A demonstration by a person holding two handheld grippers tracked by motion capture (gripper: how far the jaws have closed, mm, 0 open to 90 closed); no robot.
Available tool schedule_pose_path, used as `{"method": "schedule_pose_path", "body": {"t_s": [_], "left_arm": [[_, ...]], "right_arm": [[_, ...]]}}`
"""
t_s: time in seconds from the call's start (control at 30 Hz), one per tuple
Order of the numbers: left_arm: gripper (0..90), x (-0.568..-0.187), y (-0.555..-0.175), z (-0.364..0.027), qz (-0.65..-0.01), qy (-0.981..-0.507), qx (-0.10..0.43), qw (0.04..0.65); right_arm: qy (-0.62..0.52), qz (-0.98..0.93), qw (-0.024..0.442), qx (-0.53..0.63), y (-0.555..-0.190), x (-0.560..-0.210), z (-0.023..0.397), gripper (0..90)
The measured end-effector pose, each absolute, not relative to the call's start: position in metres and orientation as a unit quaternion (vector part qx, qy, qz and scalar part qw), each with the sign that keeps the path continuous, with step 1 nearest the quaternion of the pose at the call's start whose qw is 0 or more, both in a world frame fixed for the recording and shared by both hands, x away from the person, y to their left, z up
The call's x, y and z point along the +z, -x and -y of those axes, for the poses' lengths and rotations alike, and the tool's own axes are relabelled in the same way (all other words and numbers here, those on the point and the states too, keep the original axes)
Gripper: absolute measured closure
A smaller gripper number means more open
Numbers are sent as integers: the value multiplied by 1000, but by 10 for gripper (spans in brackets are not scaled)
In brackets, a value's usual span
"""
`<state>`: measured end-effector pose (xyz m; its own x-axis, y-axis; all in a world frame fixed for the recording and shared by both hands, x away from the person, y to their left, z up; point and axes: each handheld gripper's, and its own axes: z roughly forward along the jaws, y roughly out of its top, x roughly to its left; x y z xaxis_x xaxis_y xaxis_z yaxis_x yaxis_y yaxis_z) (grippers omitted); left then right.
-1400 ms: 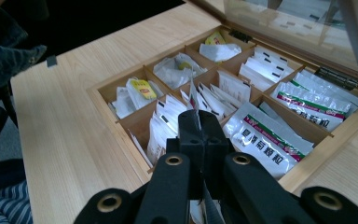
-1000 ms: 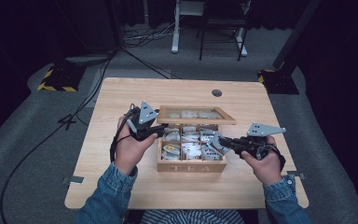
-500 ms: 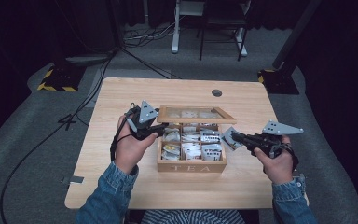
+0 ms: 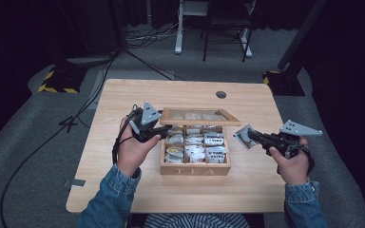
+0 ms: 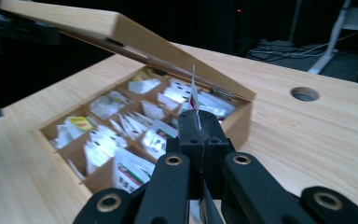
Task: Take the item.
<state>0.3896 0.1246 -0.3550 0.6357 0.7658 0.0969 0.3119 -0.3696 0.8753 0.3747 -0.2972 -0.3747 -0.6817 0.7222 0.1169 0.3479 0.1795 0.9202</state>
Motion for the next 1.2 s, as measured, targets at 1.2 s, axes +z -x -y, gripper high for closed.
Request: {"method": "schedule_pose_path", "body": {"t_s": [1.2], "left_arm": [[478, -356, -388, -124, -342, -790, 255, 440]], "right_arm": [[-452, -742, 223, 441, -411, -437, 343, 900]]}}
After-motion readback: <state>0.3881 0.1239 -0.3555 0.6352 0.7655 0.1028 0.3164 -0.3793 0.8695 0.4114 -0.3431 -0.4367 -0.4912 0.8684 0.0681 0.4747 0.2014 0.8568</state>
